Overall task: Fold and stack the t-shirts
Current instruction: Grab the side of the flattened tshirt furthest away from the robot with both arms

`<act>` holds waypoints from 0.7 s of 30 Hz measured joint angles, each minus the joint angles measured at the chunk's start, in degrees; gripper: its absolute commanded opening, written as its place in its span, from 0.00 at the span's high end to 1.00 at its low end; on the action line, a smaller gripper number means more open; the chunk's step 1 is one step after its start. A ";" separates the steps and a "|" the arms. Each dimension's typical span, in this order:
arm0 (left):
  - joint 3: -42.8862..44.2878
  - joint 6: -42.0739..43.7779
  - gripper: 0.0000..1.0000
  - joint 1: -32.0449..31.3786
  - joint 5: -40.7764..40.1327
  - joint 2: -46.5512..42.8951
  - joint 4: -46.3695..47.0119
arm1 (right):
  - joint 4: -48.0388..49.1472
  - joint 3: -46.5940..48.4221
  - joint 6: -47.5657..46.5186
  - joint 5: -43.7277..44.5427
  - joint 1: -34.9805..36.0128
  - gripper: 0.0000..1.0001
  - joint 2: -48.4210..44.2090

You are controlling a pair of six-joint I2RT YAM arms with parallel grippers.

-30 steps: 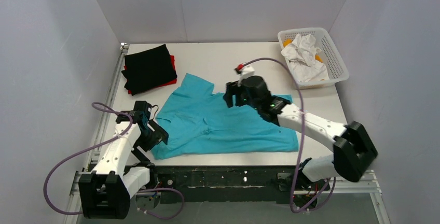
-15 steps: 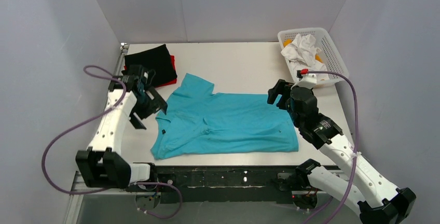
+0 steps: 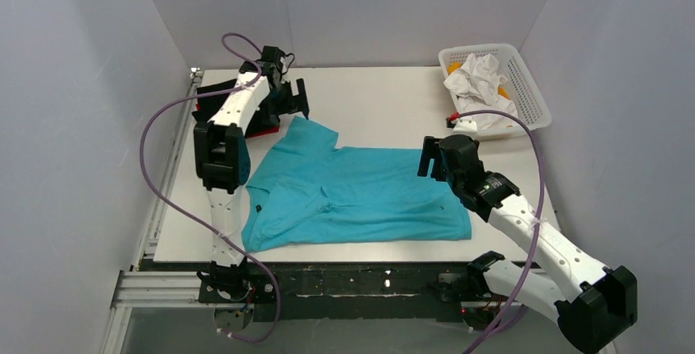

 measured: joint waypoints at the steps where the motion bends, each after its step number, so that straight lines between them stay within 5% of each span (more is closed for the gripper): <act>1: 2.60 1.01 0.02 -0.17 0.02 3.41 0.46 | 0.07 0.00 -0.39 -0.66 -0.24 0.14 0.96; 7: 9.84 5.88 0.02 -1.88 -0.04 15.67 3.93 | -0.17 0.13 -2.43 -3.74 -1.51 0.15 7.37; 21: 18.38 9.62 0.07 -4.85 -10.21 21.92 8.13 | -0.70 0.70 -4.17 -6.75 -2.82 0.17 11.13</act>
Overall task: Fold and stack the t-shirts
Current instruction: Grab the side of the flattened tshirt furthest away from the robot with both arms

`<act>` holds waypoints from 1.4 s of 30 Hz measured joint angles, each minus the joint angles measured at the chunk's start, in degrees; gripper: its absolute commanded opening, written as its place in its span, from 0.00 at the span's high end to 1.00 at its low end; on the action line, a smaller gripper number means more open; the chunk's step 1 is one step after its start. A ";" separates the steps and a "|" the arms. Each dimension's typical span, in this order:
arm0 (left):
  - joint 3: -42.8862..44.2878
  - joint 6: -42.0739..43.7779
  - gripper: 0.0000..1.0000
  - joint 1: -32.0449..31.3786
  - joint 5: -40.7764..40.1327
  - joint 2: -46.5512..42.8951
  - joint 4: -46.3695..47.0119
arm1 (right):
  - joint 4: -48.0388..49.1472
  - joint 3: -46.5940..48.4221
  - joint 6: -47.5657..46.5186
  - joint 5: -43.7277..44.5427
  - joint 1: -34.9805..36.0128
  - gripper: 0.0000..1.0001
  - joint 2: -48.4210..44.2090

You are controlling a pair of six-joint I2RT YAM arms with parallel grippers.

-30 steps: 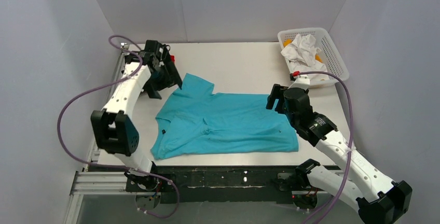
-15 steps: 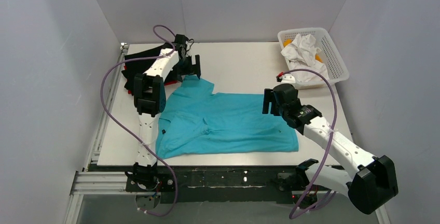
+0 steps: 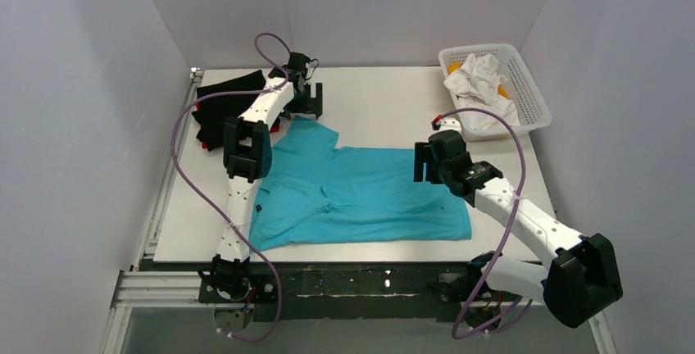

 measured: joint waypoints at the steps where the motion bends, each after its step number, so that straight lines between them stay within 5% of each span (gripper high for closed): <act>1: 0.15 -0.26 0.12 0.09 -0.39 0.59 -0.17 | -0.02 0.09 -0.09 -0.11 -0.11 0.18 0.42; 12: 0.00 -4.55 0.57 0.35 -3.30 1.33 -0.81 | -0.26 1.68 -1.07 -1.49 -0.46 0.20 2.62; 18: -3.76 -6.36 1.00 0.15 -4.13 -0.87 -0.98 | -0.52 1.90 -0.87 -1.20 -0.57 0.20 2.62; 29: -3.52 -5.14 1.00 -0.20 -5.84 -1.05 -3.04 | -8.48 6.99 9.22 1.57 -10.08 0.22 5.79; 42: -9.73 -6.84 1.00 -0.20 -4.87 -4.90 -3.69 | -16.04 35.36 20.87 10.84 -16.44 0.22 37.05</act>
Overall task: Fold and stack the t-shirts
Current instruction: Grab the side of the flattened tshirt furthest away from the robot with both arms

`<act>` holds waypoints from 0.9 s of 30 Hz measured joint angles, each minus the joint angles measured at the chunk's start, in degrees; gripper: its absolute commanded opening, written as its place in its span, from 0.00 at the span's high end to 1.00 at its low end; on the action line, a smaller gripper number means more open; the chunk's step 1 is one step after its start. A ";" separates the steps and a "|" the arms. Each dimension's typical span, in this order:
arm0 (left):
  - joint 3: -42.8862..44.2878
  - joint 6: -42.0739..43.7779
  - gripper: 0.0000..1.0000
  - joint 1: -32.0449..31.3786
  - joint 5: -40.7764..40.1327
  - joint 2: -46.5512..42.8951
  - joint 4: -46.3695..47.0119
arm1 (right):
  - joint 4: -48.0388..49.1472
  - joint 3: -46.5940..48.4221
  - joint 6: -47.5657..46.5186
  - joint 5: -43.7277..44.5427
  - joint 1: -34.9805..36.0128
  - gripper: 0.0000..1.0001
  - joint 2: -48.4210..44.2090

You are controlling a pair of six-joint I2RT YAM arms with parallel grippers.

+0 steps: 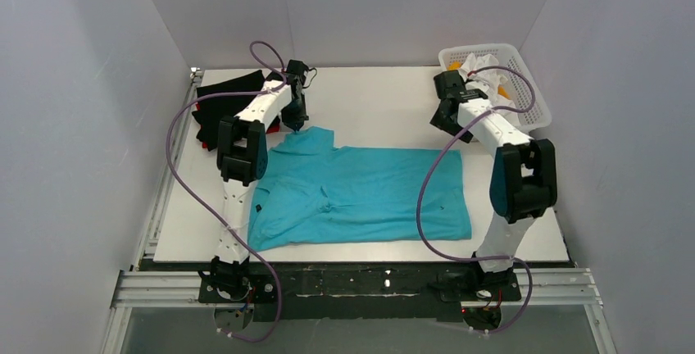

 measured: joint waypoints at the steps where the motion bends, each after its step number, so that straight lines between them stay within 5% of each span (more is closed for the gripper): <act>1: -0.66 -0.17 1.00 0.00 0.22 -0.46 0.07 | -0.04 1.95 0.52 0.22 0.00 0.24 2.05; 10: -9.16 -1.92 1.00 0.00 1.95 -6.29 3.30 | -4.90 10.47 2.82 2.27 1.14 0.26 15.12; 20: -13.94 -3.37 1.00 0.00 2.60 -11.50 6.73 | -8.50 8.50 3.30 2.08 1.79 0.31 16.39; 27: -19.69 -4.17 1.00 0.00 2.80 -15.61 8.33 | -7.65 5.90 4.11 2.16 1.88 0.44 15.56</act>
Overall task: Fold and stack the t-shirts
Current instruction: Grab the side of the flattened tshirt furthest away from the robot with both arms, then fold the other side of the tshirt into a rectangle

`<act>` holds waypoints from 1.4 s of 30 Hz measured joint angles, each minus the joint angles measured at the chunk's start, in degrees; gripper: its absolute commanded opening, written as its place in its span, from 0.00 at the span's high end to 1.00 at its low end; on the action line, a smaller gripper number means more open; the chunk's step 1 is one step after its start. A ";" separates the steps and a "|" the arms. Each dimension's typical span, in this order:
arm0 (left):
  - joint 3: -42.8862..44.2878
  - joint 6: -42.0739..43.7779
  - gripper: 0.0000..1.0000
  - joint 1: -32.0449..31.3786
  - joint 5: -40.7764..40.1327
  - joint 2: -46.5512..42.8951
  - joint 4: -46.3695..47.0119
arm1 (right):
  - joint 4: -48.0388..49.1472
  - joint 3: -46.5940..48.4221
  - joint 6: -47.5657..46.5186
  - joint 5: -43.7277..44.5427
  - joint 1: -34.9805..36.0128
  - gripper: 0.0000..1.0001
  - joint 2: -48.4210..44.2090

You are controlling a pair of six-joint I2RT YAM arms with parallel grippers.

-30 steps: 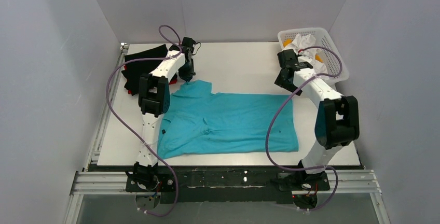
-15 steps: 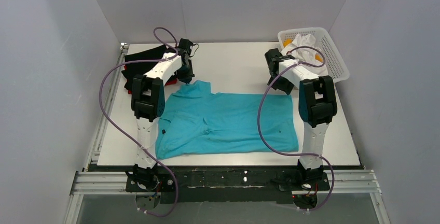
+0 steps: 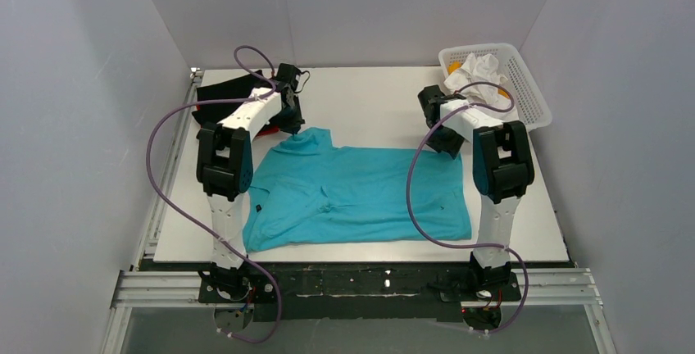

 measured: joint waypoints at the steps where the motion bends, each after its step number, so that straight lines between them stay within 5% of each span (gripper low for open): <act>1: -0.72 -0.02 1.00 0.00 -0.02 -0.85 0.20 | 0.26 -0.37 0.07 0.09 0.02 0.46 -0.26; 8: -3.41 -0.17 1.00 0.00 -0.26 -4.44 1.40 | 1.46 -3.63 0.81 -0.11 0.20 0.88 -1.90; 13: -5.55 -0.17 1.00 0.00 -0.22 -5.84 2.45 | 2.23 -4.92 0.92 -0.04 0.20 0.99 -2.71; 26: -13.42 -1.18 1.00 0.00 1.70 -13.75 4.83 | 6.01 -4.98 -4.70 0.17 2.99 0.99 -7.50; 42: -40.11 -7.23 1.00 -3.61 2.05 -43.63 4.26 | 8.04 -18.69 -6.51 2.10 6.95 0.99 -22.32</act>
